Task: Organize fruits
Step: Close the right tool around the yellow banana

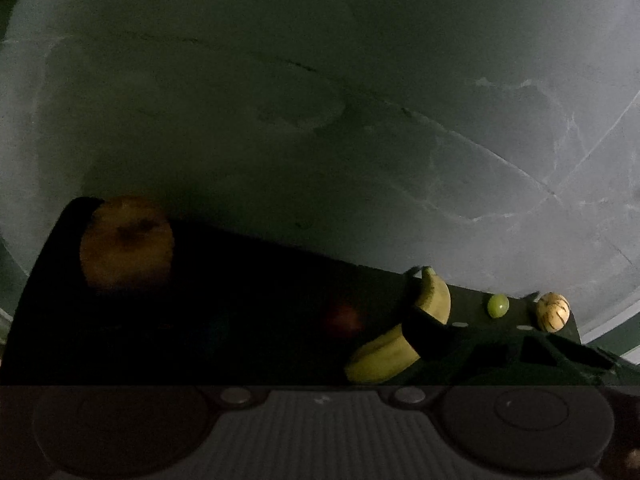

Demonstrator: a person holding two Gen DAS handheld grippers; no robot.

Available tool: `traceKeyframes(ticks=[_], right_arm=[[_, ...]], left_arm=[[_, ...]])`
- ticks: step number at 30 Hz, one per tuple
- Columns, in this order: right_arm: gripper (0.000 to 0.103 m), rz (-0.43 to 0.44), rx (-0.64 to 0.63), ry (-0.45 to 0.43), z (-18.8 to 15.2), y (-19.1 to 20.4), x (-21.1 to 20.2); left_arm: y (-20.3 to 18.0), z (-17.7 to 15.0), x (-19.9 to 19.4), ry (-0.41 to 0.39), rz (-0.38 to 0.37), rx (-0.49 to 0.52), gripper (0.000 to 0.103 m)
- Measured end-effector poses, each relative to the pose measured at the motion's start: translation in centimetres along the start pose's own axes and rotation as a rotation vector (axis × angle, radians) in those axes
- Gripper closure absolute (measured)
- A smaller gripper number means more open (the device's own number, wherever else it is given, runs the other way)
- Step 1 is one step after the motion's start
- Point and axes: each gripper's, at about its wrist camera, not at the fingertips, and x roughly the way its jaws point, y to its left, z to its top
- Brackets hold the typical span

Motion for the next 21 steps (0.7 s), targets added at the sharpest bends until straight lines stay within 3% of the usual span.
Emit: traceKeyframes(ticks=[11, 21], right_arm=[[0.021, 0.023, -0.022, -0.017, 0.5, 0.3, 1.5], [0.022, 0.088, -0.018, -0.022, 0.8, 2.0, 1.5]], left_arm=[[-1.5, -0.3, 1.4, 0.035, -0.029, 0.026, 0.030], [-1.4, -0.6, 2.0, 0.051, -0.027, 0.014, 0.032]])
